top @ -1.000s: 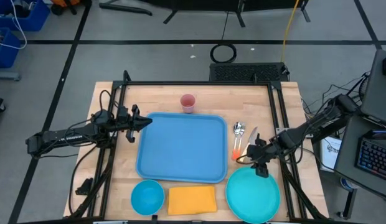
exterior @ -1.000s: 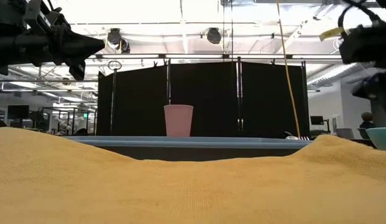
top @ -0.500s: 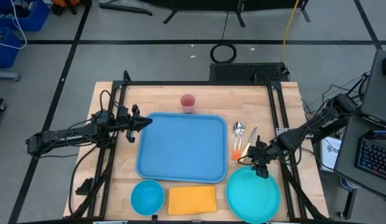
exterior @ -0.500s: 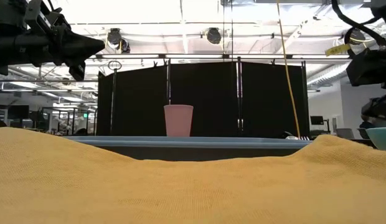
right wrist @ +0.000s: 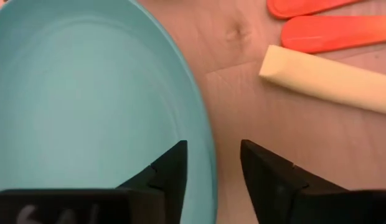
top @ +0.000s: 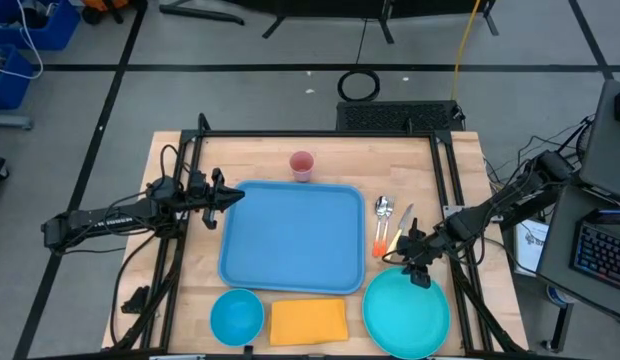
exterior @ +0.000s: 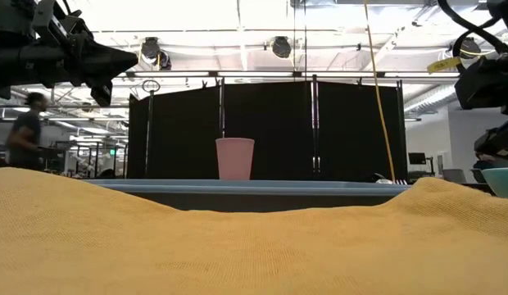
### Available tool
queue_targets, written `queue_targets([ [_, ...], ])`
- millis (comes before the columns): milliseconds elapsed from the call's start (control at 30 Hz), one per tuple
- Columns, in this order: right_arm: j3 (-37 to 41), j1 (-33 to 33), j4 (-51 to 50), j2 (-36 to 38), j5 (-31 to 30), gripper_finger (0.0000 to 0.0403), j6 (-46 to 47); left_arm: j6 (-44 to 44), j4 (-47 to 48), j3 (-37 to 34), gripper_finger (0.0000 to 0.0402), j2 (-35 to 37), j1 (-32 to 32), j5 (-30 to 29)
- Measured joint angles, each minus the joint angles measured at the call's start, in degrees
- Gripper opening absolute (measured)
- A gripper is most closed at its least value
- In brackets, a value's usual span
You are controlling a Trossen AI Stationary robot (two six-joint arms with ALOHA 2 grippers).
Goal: Set up tray
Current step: Put the green plate on the blue serving tray
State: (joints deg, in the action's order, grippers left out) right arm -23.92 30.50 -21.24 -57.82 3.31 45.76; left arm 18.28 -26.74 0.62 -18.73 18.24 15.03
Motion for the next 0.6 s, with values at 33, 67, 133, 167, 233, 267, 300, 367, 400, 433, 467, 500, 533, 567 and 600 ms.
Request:
queue_targets([
  [33,0.00,0.00,-0.02,0.00,0.00,0.0116,-0.09,0.05,0.00,0.00,0.0031,0.00,-0.02,0.00],
  [67,0.00,0.00,0.00,0.00,0.08,0.0105,-0.19,0.07,0.00,0.00,0.0031,0.00,-0.01,0.00],
  [133,0.00,-0.02,-0.01,0.00,1.22,0.0078,-0.76,0.00,0.01,0.00,0.0031,-0.01,-0.01,0.00],
  [167,0.00,0.00,-0.01,0.00,1.50,0.0063,-1.22,0.00,0.02,0.00,0.0031,-0.01,0.00,0.00],
  [233,0.00,0.00,-0.03,0.00,1.52,0.0028,-1.67,-0.02,0.02,0.00,0.0031,-0.01,0.00,0.00],
  [267,0.00,0.00,-0.10,-0.01,1.54,0.0015,-2.08,-0.02,0.02,0.00,0.0031,-0.01,-0.02,0.00],
  [300,0.00,-0.02,-0.15,-0.02,1.68,0.0009,-2.60,0.00,0.06,0.00,0.0031,-0.01,-0.02,0.00],
  [367,0.00,-0.02,-0.09,-0.02,1.53,0.0009,-2.43,-0.04,0.11,0.00,0.0031,0.00,-0.01,0.00],
  [400,0.00,-0.06,-0.02,-0.02,1.40,0.0008,-1.93,-0.04,0.13,0.00,0.0031,0.00,-0.01,0.00],
  [433,0.00,-0.20,0.02,-0.02,1.44,0.0005,-1.71,-0.08,0.17,0.00,0.0031,0.00,-0.01,-0.01],
  [467,0.00,-0.36,0.23,-0.02,1.44,0.0004,-1.62,-0.09,0.25,0.00,0.0031,0.00,0.00,-0.02],
  [500,0.00,-0.45,0.58,-0.02,1.44,0.0004,-1.53,-0.09,0.36,0.00,0.0031,0.00,-0.02,-0.02],
  [533,0.00,-0.50,1.14,-0.02,1.42,0.0004,-1.35,-0.09,0.42,0.00,0.0031,0.01,-0.02,-0.02],
  [567,0.00,-0.52,1.89,0.01,1.40,0.0004,-1.20,-0.09,0.42,0.00,0.0031,0.00,-0.01,-0.02],
  [600,0.02,-0.52,2.80,0.07,1.42,0.0003,-1.21,-0.09,0.42,0.00,0.0031,-0.01,0.00,-0.02],
])
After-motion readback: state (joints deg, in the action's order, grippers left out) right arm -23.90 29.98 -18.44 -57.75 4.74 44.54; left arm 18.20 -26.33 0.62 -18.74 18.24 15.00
